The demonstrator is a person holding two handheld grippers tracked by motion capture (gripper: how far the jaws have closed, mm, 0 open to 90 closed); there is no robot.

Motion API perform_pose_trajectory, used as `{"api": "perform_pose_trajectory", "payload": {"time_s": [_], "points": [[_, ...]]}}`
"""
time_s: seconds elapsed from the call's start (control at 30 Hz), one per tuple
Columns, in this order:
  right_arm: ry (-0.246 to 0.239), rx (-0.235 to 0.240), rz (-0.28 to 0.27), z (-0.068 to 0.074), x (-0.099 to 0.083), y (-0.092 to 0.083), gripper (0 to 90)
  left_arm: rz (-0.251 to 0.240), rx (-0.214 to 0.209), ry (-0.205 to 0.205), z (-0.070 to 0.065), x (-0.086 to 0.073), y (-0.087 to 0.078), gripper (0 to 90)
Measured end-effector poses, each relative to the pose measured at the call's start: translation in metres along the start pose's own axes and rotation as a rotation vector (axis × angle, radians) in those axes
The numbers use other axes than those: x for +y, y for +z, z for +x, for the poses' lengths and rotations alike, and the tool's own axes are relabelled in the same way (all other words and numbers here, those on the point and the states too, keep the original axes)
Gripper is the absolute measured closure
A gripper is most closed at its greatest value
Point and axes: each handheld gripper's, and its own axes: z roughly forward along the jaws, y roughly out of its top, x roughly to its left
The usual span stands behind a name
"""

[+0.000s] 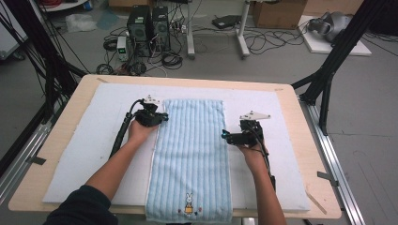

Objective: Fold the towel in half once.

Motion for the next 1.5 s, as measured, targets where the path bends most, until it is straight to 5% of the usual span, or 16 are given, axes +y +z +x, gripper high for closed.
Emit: {"api": "perform_pose_trajectory", "payload": {"time_s": [0.17, 0.47, 0.57, 0.67, 0.8, 0.97, 1.0, 1.07, 1.17, 1.5], "points": [[0.057, -0.008, 0.071, -0.011, 0.017, 0.038, 20.7, -0.005, -0.013, -0.015, 0.002, -0.001, 0.000, 86.6], [0.051, -0.026, 0.153, -0.006, 0.037, 0.077, 48.4, -0.009, -0.029, -0.032, 0.005, -0.001, -0.001, 87.0], [0.019, -0.064, 0.149, -0.004, 0.038, 0.080, 67.8, -0.016, -0.040, -0.043, 0.006, -0.002, -0.001, 87.2], [0.007, -0.041, 0.157, -0.006, 0.038, 0.079, 84.9, -0.026, -0.045, -0.043, 0.007, -0.001, -0.001, 87.5], [-0.025, -0.070, 0.165, -0.004, 0.043, 0.081, 86.8, -0.070, -0.035, -0.077, 0.011, 0.002, -0.003, 87.6], [-0.020, -0.102, 0.044, -0.004, 0.054, 0.075, 86.7, -0.113, -0.031, -0.106, 0.017, 0.011, -0.009, 87.5], [-0.014, -0.102, 0.037, -0.004, 0.055, 0.074, 86.7, -0.154, -0.047, -0.138, 0.019, 0.016, -0.014, 87.5], [-0.008, -0.089, 0.032, -0.004, 0.055, 0.072, 86.8, -0.157, -0.056, -0.138, 0.019, 0.017, -0.016, 87.5], [-0.007, -0.050, 0.022, -0.001, 0.054, 0.063, 86.7, -0.139, -0.071, -0.108, 0.015, 0.016, -0.021, 87.5], [-0.036, 0.029, -0.031, 0.009, 0.037, 0.021, 86.7, -0.215, -0.151, -0.026, -0.006, 0.018, -0.062, 87.4]]}}
